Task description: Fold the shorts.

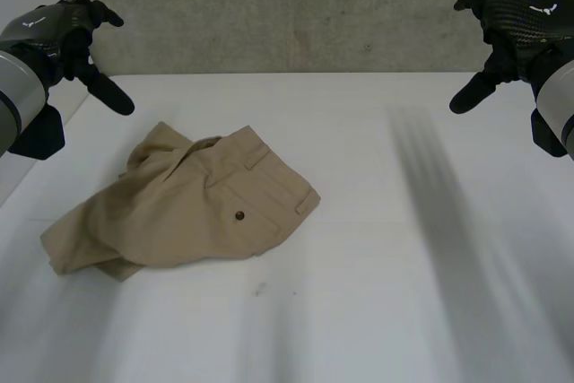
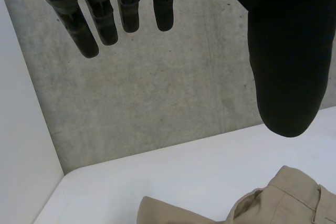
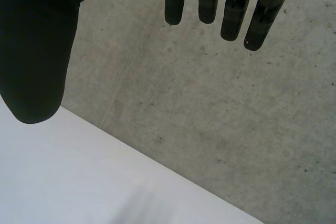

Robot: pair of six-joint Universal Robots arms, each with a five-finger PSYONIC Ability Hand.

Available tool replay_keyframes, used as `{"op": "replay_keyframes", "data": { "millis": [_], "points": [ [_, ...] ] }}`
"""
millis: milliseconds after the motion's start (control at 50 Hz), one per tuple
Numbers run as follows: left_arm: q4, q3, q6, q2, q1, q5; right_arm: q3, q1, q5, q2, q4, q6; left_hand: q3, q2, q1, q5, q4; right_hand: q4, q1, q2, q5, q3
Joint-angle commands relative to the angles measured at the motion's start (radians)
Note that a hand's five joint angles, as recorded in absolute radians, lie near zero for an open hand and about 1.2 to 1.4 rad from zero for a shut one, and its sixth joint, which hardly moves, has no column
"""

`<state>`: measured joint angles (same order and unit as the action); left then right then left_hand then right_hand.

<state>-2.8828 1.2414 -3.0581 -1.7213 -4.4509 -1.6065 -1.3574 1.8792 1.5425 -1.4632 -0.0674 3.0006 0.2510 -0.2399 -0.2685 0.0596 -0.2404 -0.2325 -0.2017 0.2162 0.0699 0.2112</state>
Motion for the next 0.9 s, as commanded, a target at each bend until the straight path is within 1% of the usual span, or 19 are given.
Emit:
{"op": "replay_keyframes", "data": {
  "millis": [20, 80, 160, 180, 240, 260, 340, 420, 480, 500, 560, 620, 640, 660, 700, 720, 740, 860, 900],
  "points": [
    [-0.003, 0.003, -0.004, -0.001, 0.004, -0.001, -0.014, 0.0, -0.007, 0.0, 0.003, -0.012, -0.029, 0.018, 0.046, -0.012, 0.018, 0.058, 0.027, -0.042, -0.07, -0.037],
    [-0.003, 0.004, -0.005, -0.01, 0.004, -0.001, -0.019, 0.003, -0.025, 0.001, 0.006, -0.022, -0.017, 0.006, 0.035, 0.0, 0.006, 0.058, 0.027, -0.042, -0.07, -0.037],
    [-0.009, 0.018, -0.008, -0.029, 0.012, 0.0, -0.025, 0.004, -0.093, 0.047, -0.011, -0.1, -0.005, -0.006, 0.023, 0.012, -0.005, 0.058, 0.027, -0.042, -0.07, -0.037],
    [-0.012, 0.024, -0.017, -0.047, 0.018, 0.002, -0.04, 0.008, -0.126, 0.073, -0.021, -0.17, -0.005, -0.006, 0.023, 0.012, -0.005, 0.058, 0.027, -0.042, -0.07, -0.037],
    [-0.026, 0.033, -0.042, -0.089, 0.028, 0.003, -0.066, 0.014, -0.166, 0.106, -0.031, -0.287, -0.005, -0.006, 0.023, 0.012, -0.005, 0.058, 0.027, -0.042, -0.07, -0.037],
    [-0.039, 0.041, -0.065, -0.124, 0.047, 0.004, -0.077, 0.02, -0.177, 0.119, -0.031, -0.349, -0.005, -0.006, 0.023, 0.012, -0.005, 0.058, 0.027, -0.042, -0.07, -0.037],
    [-0.085, 0.035, -0.128, -0.226, 0.12, -0.001, -0.081, 0.052, -0.167, 0.139, -0.031, -0.431, 0.004, -0.015, 0.014, 0.02, -0.014, 0.058, 0.027, -0.042, -0.07, -0.037],
    [-0.163, -0.002, -0.148, -0.329, 0.166, -0.004, -0.081, 0.058, -0.163, 0.176, -0.029, -0.434, 0.027, -0.038, -0.009, 0.044, -0.037, 0.058, 0.027, -0.042, -0.07, -0.037],
    [-0.222, -0.04, -0.149, -0.401, 0.174, -0.004, -0.08, 0.058, -0.162, 0.205, -0.025, -0.436, 0.033, -0.044, -0.015, 0.05, -0.044, 0.058, 0.027, -0.042, -0.07, -0.037],
    [-0.254, -0.072, -0.149, -0.453, 0.177, -0.007, -0.08, 0.058, -0.16, 0.211, -0.023, -0.436, 0.036, -0.047, -0.018, 0.053, -0.046, 0.058, 0.027, -0.042, -0.07, -0.037],
    [-0.286, -0.135, -0.149, -0.533, 0.188, -0.01, -0.084, 0.058, -0.154, 0.224, -0.023, -0.436, 0.068, -0.079, -0.05, 0.085, -0.079, 0.058, 0.027, -0.042, -0.07, -0.037],
    [-0.297, -0.216, -0.148, -0.635, 0.208, -0.007, -0.088, 0.06, -0.151, 0.231, -0.022, -0.437, 0.185, -0.196, -0.168, 0.202, -0.196, 0.058, 0.027, -0.042, -0.07, -0.037],
    [-0.299, -0.252, -0.148, -0.674, 0.219, -0.006, -0.089, 0.058, -0.151, 0.238, -0.023, -0.44, 0.337, -0.348, -0.319, 0.354, -0.347, 0.058, 0.027, -0.042, -0.07, -0.037],
    [-0.3, -0.266, -0.146, -0.691, 0.223, -0.006, -0.089, 0.058, -0.151, 0.241, -0.023, -0.442, 0.42, -0.431, -0.402, 0.437, -0.43, 0.058, 0.027, -0.042, -0.07, -0.037],
    [-0.302, -0.295, -0.143, -0.724, 0.234, -0.006, -0.089, 0.058, -0.15, 0.242, -0.022, -0.443, 0.678, -0.689, -0.66, 0.695, -0.688, 0.058, 0.027, -0.042, -0.07, -0.037],
    [-0.305, -0.318, -0.136, -0.742, 0.246, -0.006, -0.086, 0.055, -0.15, 0.242, -0.022, -0.445, 0.999, -1.01, -0.981, 1.015, -1.009, 0.058, 0.027, -0.042, -0.07, -0.037],
    [-0.309, -0.329, -0.13, -0.747, 0.254, -0.006, -0.086, 0.054, -0.15, 0.242, -0.022, -0.445, 1.144, -1.155, -1.126, 1.161, -1.154, 0.058, 0.027, -0.042, -0.07, -0.037],
    [-0.395, -0.352, -0.051, -0.742, 0.323, 0.0, -0.074, -0.012, -0.151, 0.228, -0.022, -0.446, 1.145, -1.156, -1.128, 1.162, -1.156, 0.058, 0.027, -0.042, -0.07, -0.037],
    [-0.456, -0.353, -0.019, -0.728, 0.37, 0.002, -0.069, -0.022, -0.151, 0.227, -0.022, -0.446, 1.145, -1.156, -1.128, 1.162, -1.156, 0.058, 0.027, -0.042, -0.07, -0.037]
  ]
}}
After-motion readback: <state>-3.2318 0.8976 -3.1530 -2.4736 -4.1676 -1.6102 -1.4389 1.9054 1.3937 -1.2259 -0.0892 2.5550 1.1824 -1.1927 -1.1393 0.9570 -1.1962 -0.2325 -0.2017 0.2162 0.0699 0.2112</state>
